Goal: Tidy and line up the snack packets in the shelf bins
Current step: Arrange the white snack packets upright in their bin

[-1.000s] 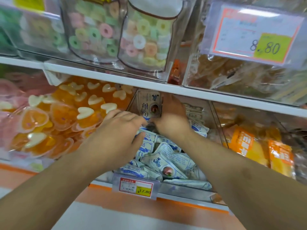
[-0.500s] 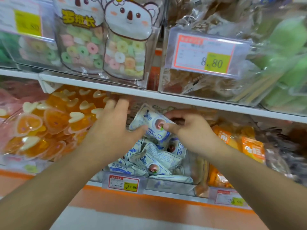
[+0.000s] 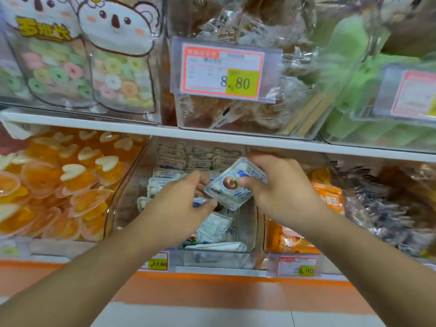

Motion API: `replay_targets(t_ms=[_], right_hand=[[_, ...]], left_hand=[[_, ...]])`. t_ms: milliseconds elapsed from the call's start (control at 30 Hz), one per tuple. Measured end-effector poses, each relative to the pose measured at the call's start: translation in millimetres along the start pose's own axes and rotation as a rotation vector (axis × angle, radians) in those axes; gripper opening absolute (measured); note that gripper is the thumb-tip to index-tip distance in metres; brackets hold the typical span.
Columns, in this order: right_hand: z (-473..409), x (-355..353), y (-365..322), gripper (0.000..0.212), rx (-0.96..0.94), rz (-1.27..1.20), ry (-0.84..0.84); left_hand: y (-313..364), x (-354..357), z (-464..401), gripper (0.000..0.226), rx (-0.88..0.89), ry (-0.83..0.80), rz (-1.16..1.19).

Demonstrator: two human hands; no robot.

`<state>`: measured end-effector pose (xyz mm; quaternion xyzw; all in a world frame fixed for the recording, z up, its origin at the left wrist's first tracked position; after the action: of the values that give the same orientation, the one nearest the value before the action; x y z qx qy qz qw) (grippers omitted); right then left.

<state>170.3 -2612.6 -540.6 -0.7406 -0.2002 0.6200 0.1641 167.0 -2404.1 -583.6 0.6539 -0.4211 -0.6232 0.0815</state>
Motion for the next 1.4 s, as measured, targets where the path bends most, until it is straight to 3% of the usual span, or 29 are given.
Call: replay_targets(t_ms=[100, 167, 400, 567, 700, 767, 833, 933, 1000, 1100, 1267, 1400], right_hand=[[2.9, 8.0, -9.3, 0.028, -0.233, 0.265, -0.010], [1.6, 17.4, -15.5, 0.040, -0.331, 0.393, -0.021], [-8.4, 28.7, -25.2, 0.033, -0.252, 0.580, -0.029], [-10.6, 37.9, -23.4, 0.022, -0.181, 0.642, -0.080], [-10.9, 37.6, -19.8, 0.011, -0.160, 0.587, -0.062], [-11.5, 36.3, -16.0, 0.028, -0.136, 0.513, -0.069], [-10.8, 34.1, -13.6, 0.043, -0.115, 0.447, -0.066], [-10.5, 33.4, -9.8, 0.050, -0.103, 0.401, -0.049], [-11.3, 34.6, -6.3, 0.044, -0.102, 0.383, -0.042], [-11.3, 34.6, -4.1, 0.038, -0.099, 0.344, -0.042], [-8.6, 32.0, -3.7, 0.037, -0.119, 0.294, -0.052], [-5.7, 30.6, 0.7, 0.034, -0.109, 0.268, -0.072]], left_hand=[[-9.9, 12.8, -0.3, 0.032, 0.018, -0.249, -0.204], [-15.3, 14.5, -0.9, 0.030, 0.012, -0.322, -0.298], [-24.4, -5.5, -2.5, 0.009, 0.000, -0.275, -0.383], [-32.4, -29.9, -3.7, 0.038, 0.004, -0.190, -0.551], [-30.6, -20.0, -7.2, 0.012, -0.046, -0.143, -0.601], [-31.9, -17.8, -8.2, 0.028, -0.054, -0.087, -0.564], [-29.7, -14.6, -9.1, 0.052, 0.099, -0.036, -0.576], [-15.8, -0.6, -5.2, 0.065, 0.371, -0.206, -0.505], [-12.1, 9.1, 0.6, 0.053, 0.354, -0.331, -0.413], [-10.9, 14.3, 4.5, 0.030, 0.264, -0.393, -0.354], [-1.5, 14.5, -0.3, 0.018, 0.230, -0.503, -0.374], [-3.4, 19.1, -3.3, 0.013, 0.236, -0.480, -0.424]])
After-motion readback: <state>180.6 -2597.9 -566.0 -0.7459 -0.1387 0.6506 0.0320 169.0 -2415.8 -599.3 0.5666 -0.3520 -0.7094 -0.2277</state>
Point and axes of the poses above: each hand's wrist, its own z-axis away from the middle knuckle, its own x-axis out of the palm, y = z × x, the point moved 2 cm from there along -z, towards the middle knuckle, and after that the axes turned 13 degrees about x, right-handed, at the moved point
